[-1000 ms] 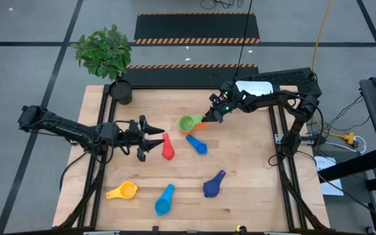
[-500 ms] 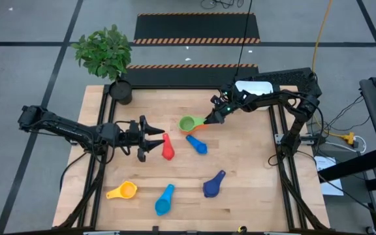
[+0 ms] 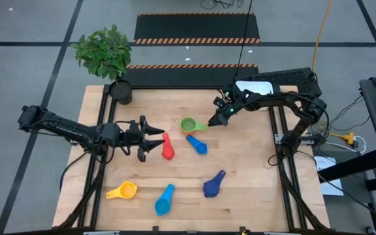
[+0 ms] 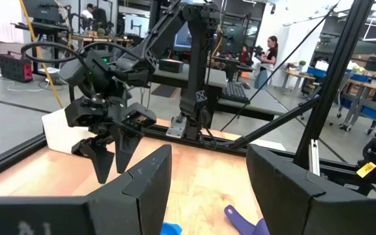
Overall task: Nest measuring cups in basket
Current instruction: Stack the green measuring cup into the orange measuring cup
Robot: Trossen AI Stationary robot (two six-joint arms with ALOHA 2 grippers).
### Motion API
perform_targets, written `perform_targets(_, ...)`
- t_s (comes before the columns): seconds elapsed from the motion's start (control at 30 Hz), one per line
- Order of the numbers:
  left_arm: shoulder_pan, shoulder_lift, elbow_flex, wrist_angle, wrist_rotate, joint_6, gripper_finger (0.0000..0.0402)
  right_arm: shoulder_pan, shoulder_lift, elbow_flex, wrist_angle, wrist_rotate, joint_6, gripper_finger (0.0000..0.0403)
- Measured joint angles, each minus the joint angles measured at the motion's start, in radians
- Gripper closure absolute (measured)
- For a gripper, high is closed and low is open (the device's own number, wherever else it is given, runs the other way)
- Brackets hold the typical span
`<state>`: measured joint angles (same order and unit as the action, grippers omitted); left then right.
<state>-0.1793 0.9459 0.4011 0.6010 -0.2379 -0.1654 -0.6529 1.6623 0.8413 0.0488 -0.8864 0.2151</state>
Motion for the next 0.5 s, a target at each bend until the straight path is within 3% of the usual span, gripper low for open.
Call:
perform_targets(0.13,0.000,0.000,0.000,0.000,0.000,-0.001,0.0199,0.006,-0.029,0.000,-0.019,0.029,-0.004,0.0187)
perform_targets(0.5,0.000,0.000,0.000,-0.009,0.000,-0.001,0.0199,0.110,-0.196,-0.122,-0.028,0.276,-0.028,0.0188)
